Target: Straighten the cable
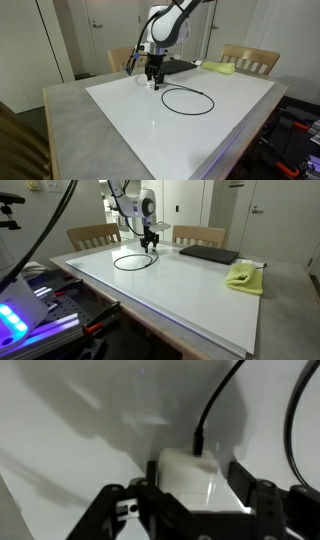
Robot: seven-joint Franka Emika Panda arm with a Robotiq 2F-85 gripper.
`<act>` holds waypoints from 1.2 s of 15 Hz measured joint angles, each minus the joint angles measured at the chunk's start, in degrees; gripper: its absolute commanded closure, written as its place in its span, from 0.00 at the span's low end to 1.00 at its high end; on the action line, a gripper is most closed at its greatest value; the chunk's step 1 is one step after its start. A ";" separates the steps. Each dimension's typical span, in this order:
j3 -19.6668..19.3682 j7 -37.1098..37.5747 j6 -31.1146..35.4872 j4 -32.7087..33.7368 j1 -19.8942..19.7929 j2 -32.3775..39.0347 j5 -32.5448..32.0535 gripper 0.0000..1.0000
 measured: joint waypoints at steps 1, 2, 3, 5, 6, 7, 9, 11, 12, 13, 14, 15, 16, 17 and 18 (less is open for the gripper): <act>0.02 -0.02 -0.03 0.00 0.00 -0.03 0.00 0.60; 0.09 -0.02 -0.32 0.00 0.00 -0.17 0.00 0.67; 0.14 -0.03 -0.58 0.00 0.01 -0.29 0.00 0.74; 0.13 -0.03 -0.64 0.01 0.01 -0.37 -0.03 0.74; 0.13 -0.03 -0.61 0.00 0.01 -0.37 -0.03 0.74; 0.10 -0.03 -0.51 0.01 0.01 -0.37 -0.03 0.74; -0.10 0.07 0.13 0.01 0.01 -0.37 -0.03 0.74; -0.50 0.68 1.52 0.03 -0.10 -0.43 -0.03 0.74; -0.73 1.26 2.30 0.02 -0.25 -0.58 -0.03 0.74; -1.21 2.22 3.22 -0.07 -0.30 -0.94 -0.03 0.74; -1.93 3.48 4.25 -0.35 -0.33 -1.58 -0.03 0.74; -2.75 4.65 5.29 -0.80 -0.38 -2.36 -0.03 0.49; -3.64 5.83 6.40 -1.65 -0.47 -3.46 -0.04 0.49; -4.34 6.49 6.97 -2.58 -0.62 -4.65 -0.05 0.49; -4.63 6.71 7.11 -3.34 -0.85 -5.52 -0.05 0.49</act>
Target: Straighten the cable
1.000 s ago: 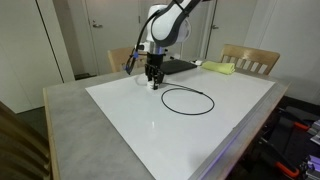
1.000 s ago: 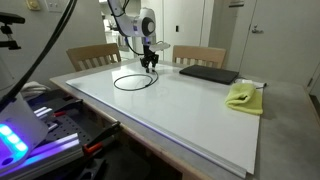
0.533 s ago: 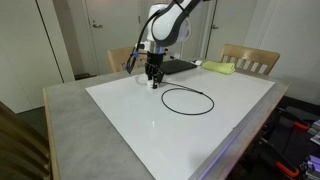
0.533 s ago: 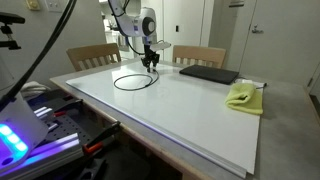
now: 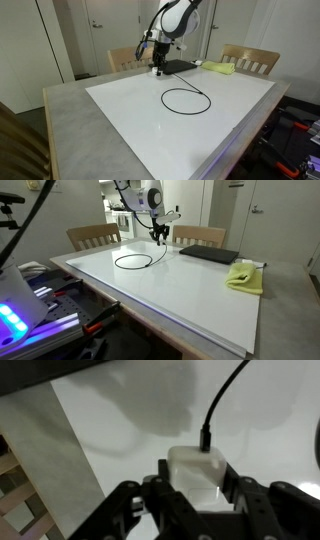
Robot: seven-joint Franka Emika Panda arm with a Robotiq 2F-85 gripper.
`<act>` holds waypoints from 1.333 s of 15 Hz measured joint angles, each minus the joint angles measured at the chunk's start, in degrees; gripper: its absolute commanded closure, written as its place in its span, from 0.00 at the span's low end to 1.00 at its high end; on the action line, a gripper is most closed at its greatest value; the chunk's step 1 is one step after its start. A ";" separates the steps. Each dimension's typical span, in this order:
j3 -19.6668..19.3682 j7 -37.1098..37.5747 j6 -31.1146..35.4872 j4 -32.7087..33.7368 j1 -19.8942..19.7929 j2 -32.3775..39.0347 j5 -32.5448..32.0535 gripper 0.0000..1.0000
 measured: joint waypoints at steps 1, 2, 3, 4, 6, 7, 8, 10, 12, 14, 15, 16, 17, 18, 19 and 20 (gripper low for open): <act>-0.06 0.09 0.02 -0.62 -0.15 -0.64 0.00 0.49; -0.05 0.20 0.10 -0.91 -0.15 -0.84 0.00 0.74; -0.03 0.34 0.26 -1.10 -0.12 -0.85 0.00 0.74; 0.05 0.64 0.24 -1.09 -0.09 -0.73 0.00 0.74; 0.46 1.46 0.22 -1.02 0.00 -0.54 0.00 0.74; 0.49 2.17 0.21 -1.00 0.15 -0.53 0.00 0.74; 0.35 3.32 0.21 -0.95 0.34 -0.53 -0.05 0.74; -1.89 8.46 0.21 -0.70 1.56 -0.56 -2.06 0.74; -6.14 16.02 0.21 -0.40 3.70 -0.66 -5.99 0.74; -10.31 24.12 0.16 -0.27 5.34 -0.71 -9.92 0.74; -12.03 28.01 -0.03 -0.27 5.78 -0.74 -11.68 0.74; -13.46 31.68 -0.62 -0.27 6.00 -0.78 -13.23 0.74; -14.68 35.29 -1.55 -0.27 6.12 -0.85 -14.56 0.74; -15.58 38.58 -2.60 -0.27 6.13 -0.98 -15.25 0.49; -15.67 39.42 -2.92 -0.25 5.84 -1.07 -15.74 0.49; -15.21 39.40 -2.89 -0.25 5.42 -1.04 -15.83 0.74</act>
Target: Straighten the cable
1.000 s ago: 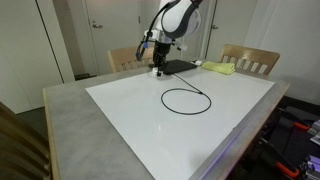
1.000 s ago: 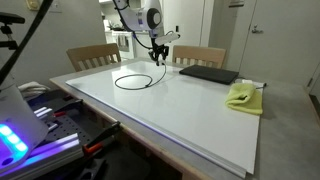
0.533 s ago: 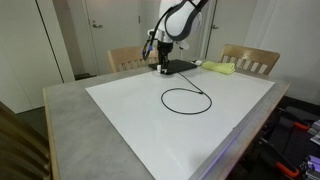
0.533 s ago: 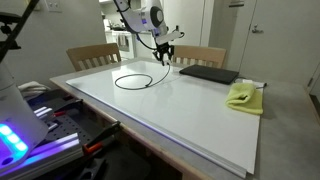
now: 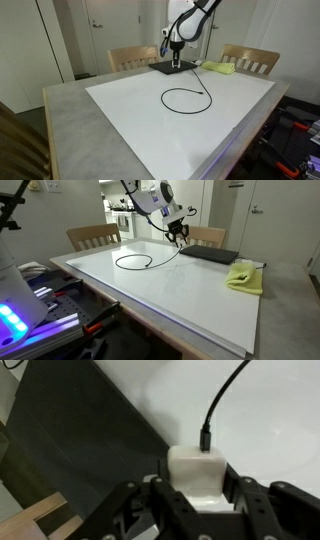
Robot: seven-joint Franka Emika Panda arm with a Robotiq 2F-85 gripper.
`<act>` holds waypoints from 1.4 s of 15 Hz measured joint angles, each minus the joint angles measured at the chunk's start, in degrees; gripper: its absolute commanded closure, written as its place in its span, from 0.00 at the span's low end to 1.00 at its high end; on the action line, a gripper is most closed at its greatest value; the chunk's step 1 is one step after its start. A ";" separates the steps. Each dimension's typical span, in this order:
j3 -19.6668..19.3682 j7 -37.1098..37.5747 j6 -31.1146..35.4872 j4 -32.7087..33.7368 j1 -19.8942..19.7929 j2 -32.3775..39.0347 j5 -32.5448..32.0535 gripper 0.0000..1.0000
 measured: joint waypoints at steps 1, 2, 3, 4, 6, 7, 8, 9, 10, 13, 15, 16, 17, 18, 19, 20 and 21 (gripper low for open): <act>0.30 0.00 0.00 0.00 -0.08 0.06 0.00 0.74; 0.54 0.10 0.00 0.00 -0.08 0.13 0.00 0.74; 0.65 0.55 -0.19 0.05 -0.05 0.22 -0.05 0.74; 0.45 2.58 -2.47 0.48 0.22 0.38 -0.09 0.74; -0.43 7.81 -8.22 1.62 1.01 0.63 -0.28 0.74; -0.76 10.45 -10.68 2.03 1.17 0.65 -0.28 0.74; -1.04 13.05 -12.81 2.33 1.16 0.64 -0.27 0.74; -1.34 15.62 -14.85 2.52 1.11 0.64 -0.22 0.49; -1.48 17.96 -16.98 2.73 1.04 0.64 0.02 0.49; -1.48 20.65 -19.15 3.13 0.93 0.64 0.09 0.74; -1.29 20.74 -19.18 3.13 0.90 0.65 -0.31 0.74; -1.29 21.51 -20.04 3.22 1.06 0.67 -0.72 0.74; -1.51 23.74 -22.45 3.52 1.45 0.75 -1.28 0.74; -1.71 26.31 -25.38 3.85 1.82 0.83 -1.50 0.74; -1.78 28.78 -27.98 4.11 1.98 0.90 -1.50 0.74; -1.79 31.23 -30.52 4.27 1.99 0.96 -1.47 0.74; -1.84 33.61 -32.90 4.32 1.93 0.99 -1.36 0.74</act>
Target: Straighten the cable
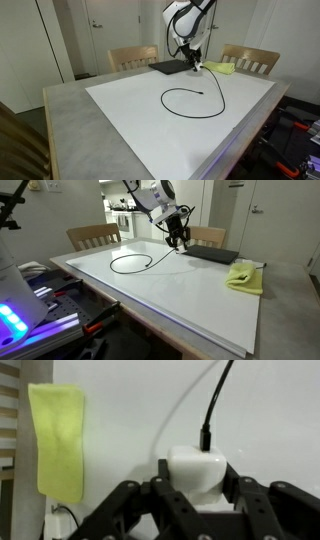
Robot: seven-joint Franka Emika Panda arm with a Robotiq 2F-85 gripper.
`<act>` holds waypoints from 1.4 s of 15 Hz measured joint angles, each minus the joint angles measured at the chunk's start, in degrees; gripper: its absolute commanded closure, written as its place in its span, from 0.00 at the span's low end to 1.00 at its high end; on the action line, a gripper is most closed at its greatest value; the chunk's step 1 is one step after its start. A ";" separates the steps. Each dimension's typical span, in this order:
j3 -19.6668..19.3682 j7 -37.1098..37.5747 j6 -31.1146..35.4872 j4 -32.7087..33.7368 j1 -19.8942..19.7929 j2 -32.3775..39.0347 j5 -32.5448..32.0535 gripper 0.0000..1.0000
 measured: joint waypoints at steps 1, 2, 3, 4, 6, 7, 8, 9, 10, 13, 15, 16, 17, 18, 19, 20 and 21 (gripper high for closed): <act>-0.10 2.27 -2.13 0.02 -0.09 0.05 0.15 0.74; -0.23 4.60 -4.10 0.02 -0.22 0.10 0.33 0.74; -0.35 7.03 -5.79 0.03 -0.41 0.21 0.55 0.74; -0.53 9.57 -7.15 0.03 -0.65 0.37 0.92 0.74; -0.99 14.33 -8.67 0.03 -1.38 0.86 2.31 0.74; -1.26 16.52 -8.70 0.00 -1.93 1.17 3.23 0.74; -1.52 18.47 -8.65 -0.09 -2.61 1.38 4.25 0.74; -1.81 20.21 -8.61 -0.21 -3.44 1.49 5.47 0.74; -2.06 21.65 -8.56 -0.39 -4.42 1.51 6.92 0.74; -2.56 24.93 -8.13 -1.12 -7.89 1.51 11.79 0.74; -2.82 27.02 -7.76 -1.88 -10.02 1.51 15.33 0.74; -2.97 28.27 -7.40 -2.39 -10.93 1.51 17.08 0.74; -3.16 29.61 -6.78 -2.97 -11.70 1.50 18.78 0.49; -3.34 30.89 -5.47 -3.62 -12.35 1.47 20.43 0.49; -3.43 31.75 -4.34 -4.23 -12.90 1.41 21.42 0.49; -3.44 32.15 -3.79 -4.57 -13.19 1.34 21.72 0.49; -3.43 32.40 -3.59 -4.77 -13.25 1.22 21.81 0.74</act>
